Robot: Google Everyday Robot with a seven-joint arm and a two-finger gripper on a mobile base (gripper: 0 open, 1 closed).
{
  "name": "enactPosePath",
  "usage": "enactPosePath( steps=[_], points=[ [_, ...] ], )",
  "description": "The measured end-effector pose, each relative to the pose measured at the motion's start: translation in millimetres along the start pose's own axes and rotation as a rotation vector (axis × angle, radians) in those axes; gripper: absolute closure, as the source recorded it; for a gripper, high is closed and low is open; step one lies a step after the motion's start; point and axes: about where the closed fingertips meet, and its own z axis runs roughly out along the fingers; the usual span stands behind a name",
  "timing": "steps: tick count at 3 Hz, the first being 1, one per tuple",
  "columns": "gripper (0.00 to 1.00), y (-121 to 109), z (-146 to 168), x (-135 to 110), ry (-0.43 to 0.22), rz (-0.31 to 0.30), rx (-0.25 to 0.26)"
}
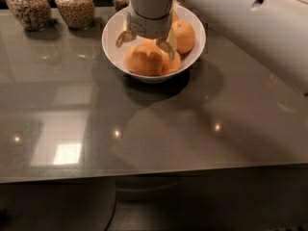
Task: Pick orange from white bowl
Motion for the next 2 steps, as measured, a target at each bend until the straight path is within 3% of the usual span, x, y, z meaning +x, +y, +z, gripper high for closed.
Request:
enactPosePath(
  steps=[2],
  points=[
    [0.21, 13.5, 24.2, -7.7, -0.049, 0.028, -0.043]
  ],
)
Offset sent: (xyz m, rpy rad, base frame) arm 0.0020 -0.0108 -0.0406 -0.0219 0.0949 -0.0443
